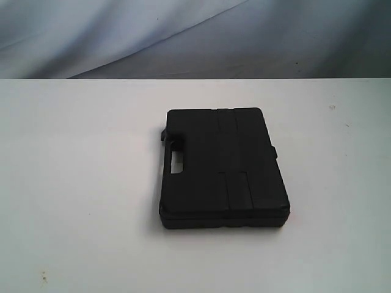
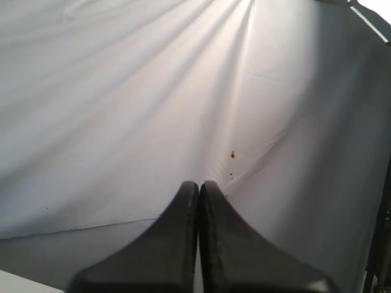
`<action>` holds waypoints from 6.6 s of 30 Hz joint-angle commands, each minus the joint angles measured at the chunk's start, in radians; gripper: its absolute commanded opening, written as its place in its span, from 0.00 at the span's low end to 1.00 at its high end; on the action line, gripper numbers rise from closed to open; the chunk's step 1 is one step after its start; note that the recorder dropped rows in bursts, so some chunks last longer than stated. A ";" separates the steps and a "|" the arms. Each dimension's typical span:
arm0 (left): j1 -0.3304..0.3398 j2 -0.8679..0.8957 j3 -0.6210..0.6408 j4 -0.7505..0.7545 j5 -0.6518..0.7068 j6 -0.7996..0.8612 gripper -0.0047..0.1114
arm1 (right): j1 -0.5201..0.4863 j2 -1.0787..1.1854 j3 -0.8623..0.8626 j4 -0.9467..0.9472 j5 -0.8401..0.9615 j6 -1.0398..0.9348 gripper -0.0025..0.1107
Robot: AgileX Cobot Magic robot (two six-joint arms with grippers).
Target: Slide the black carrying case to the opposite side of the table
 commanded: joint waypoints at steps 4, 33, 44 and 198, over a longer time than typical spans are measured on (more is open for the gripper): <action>0.003 -0.001 0.005 0.001 -0.008 -0.002 0.04 | -0.007 -0.149 0.013 0.018 0.137 -0.006 0.02; 0.003 -0.001 0.005 0.001 -0.008 -0.002 0.04 | -0.007 -0.206 0.206 0.024 0.396 0.244 0.02; 0.003 -0.001 0.005 0.001 -0.008 -0.002 0.04 | -0.007 -0.206 0.206 0.053 0.482 0.245 0.02; -0.503 1.666 -1.356 -0.163 0.684 -0.153 0.04 | -0.007 -0.206 0.206 0.051 0.482 0.245 0.02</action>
